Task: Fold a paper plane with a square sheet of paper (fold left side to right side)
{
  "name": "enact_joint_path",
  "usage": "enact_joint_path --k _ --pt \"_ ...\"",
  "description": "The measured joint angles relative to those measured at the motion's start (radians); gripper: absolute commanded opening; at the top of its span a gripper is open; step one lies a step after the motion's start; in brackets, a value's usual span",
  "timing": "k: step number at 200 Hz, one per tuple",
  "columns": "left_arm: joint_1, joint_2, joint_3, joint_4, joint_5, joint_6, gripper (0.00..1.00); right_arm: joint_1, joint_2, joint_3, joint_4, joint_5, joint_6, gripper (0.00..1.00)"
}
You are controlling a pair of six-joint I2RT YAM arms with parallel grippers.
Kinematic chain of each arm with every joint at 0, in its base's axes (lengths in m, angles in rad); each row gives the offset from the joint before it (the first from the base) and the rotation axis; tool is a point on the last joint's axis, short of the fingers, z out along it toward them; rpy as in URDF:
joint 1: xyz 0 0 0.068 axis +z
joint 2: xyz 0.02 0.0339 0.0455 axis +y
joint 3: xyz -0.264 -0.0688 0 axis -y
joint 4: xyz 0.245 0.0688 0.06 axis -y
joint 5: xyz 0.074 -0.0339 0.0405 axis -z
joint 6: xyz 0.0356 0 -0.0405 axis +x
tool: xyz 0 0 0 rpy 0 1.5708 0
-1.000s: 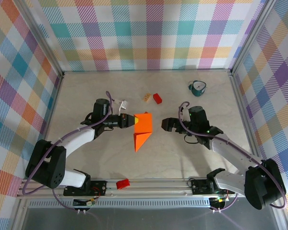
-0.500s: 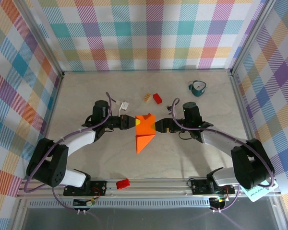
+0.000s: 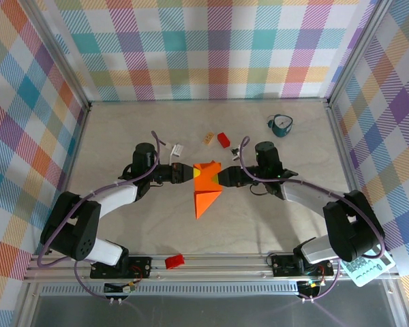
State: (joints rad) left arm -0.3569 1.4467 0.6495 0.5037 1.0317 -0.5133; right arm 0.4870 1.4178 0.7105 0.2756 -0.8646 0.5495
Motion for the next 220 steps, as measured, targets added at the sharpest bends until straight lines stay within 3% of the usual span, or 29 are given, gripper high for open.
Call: enact_joint_path --k 87,131,153,194,220 --pt "0.0 0.009 0.0 0.001 0.002 0.0 0.0 0.0 0.005 0.059 -0.06 0.046 -0.032 0.36" --pt "0.0 0.026 -0.006 -0.002 0.007 0.002 0.0 0.0 0.029 0.076 -0.083 0.08 -0.046 0.11" --pt "0.0 0.047 -0.006 -0.001 0.005 0.005 0.09 0.0 0.048 0.079 -0.094 0.098 -0.045 0.06" --pt "0.0 0.113 -0.038 0.026 -0.048 0.014 0.35 0.0 0.147 0.079 -0.093 0.127 -0.043 0.02" --pt "0.0 0.17 -0.072 0.032 -0.124 0.031 0.42 0.0 0.24 0.079 -0.094 0.158 -0.034 0.02"
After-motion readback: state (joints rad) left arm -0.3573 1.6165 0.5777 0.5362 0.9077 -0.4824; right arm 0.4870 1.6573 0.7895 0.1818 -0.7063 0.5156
